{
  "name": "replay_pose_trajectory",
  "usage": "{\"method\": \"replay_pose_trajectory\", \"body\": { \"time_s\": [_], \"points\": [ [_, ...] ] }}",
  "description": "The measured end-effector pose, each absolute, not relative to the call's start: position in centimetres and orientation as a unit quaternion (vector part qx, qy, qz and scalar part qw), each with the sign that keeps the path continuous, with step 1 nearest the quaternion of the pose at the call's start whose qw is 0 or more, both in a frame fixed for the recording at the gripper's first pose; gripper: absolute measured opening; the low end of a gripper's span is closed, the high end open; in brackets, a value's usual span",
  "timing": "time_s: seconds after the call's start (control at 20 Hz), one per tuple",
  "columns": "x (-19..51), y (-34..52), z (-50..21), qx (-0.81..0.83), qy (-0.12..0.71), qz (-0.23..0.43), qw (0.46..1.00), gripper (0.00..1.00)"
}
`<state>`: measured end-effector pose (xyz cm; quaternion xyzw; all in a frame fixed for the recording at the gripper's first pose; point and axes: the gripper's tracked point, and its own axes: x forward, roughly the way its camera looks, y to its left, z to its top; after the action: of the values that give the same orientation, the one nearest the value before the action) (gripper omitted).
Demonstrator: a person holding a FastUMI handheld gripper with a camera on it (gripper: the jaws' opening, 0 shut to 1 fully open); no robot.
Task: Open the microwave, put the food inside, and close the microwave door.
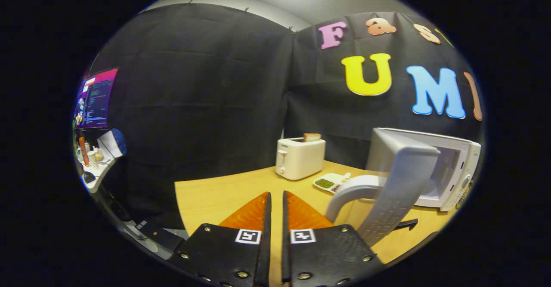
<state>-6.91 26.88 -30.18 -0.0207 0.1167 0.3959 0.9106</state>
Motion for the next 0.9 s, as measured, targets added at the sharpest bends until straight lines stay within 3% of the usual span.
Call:
{"method": "replay_pose_trajectory", "body": {
  "time_s": [0.05,0.9],
  "points": [
    [-6.4,26.9,-31.1,-0.018,0.13,0.394,0.91,0.01],
    [4.9,7.6,-34.3,-0.029,0.159,0.161,0.974,0.01]
  ]
}}
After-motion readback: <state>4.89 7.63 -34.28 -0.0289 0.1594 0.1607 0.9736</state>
